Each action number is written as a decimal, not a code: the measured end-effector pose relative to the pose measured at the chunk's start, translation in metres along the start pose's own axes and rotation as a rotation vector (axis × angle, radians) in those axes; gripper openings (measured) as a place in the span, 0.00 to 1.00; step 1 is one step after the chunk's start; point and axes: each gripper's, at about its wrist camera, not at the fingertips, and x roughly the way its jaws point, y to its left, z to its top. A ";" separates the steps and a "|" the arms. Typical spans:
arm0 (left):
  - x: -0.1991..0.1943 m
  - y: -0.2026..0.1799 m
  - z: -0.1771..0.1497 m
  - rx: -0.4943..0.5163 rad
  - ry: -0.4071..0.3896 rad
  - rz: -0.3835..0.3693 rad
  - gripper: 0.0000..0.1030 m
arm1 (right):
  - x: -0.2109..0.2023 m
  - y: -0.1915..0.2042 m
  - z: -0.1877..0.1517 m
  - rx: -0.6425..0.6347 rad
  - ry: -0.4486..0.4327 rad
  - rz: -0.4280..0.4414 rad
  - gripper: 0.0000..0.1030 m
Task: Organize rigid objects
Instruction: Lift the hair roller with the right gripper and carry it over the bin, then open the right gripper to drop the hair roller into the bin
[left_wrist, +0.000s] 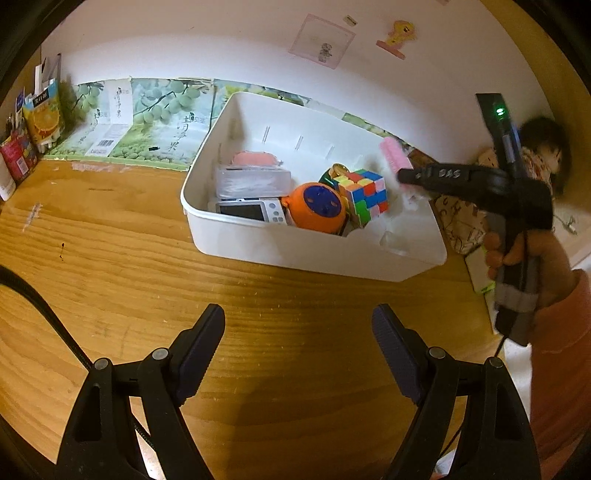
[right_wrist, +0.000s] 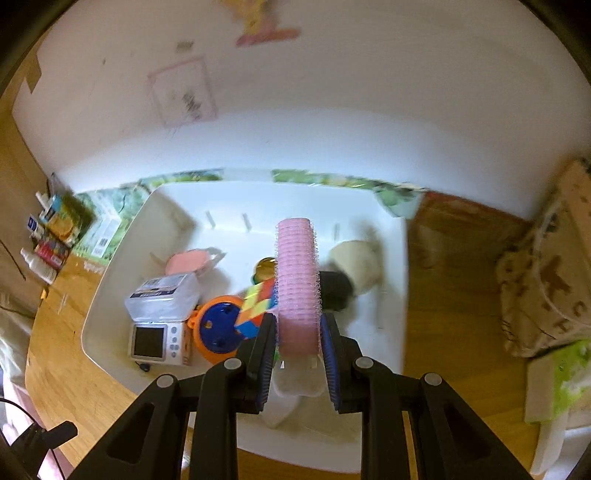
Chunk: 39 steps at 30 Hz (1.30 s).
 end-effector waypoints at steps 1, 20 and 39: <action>0.000 0.000 0.001 -0.003 -0.004 -0.003 0.82 | 0.003 0.004 0.000 -0.009 0.006 0.002 0.24; -0.041 -0.022 -0.016 0.012 -0.137 -0.002 0.82 | -0.026 0.025 -0.004 -0.070 -0.018 0.026 0.52; -0.090 -0.019 -0.073 0.031 -0.114 0.102 0.82 | -0.078 0.024 -0.169 0.124 0.151 0.106 0.79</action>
